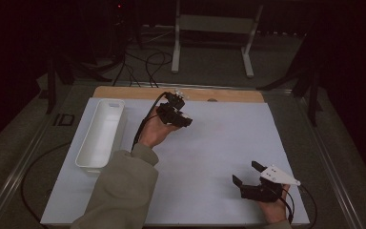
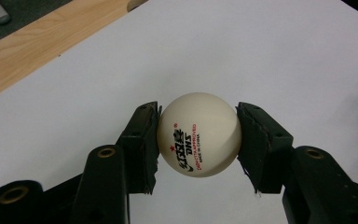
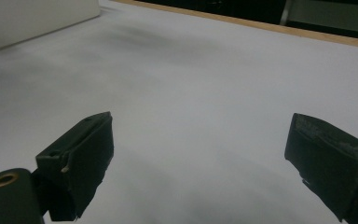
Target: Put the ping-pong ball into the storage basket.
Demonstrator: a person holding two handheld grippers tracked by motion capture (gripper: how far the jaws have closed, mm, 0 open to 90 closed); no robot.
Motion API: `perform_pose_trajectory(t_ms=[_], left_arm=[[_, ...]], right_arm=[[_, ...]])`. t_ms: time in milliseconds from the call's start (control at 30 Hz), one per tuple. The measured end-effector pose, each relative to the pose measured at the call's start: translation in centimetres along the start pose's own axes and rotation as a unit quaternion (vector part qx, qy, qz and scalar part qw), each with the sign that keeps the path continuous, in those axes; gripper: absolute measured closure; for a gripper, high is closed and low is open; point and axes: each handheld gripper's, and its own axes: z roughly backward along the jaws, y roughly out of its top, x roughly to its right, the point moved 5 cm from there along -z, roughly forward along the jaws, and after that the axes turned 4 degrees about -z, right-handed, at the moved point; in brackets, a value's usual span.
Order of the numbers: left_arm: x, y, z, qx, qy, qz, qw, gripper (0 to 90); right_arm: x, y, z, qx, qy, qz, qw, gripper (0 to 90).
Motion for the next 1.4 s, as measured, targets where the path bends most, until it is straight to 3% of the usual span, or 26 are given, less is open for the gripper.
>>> perform_pose_trajectory(t_ms=[1400], left_arm=[[-1.0,-0.8,2.2,0.006,0.013,0.002,0.9999,51.4]], right_arm=[[0.1,0.0,0.0,0.003,-0.004,-0.001,1.0,7.2]])
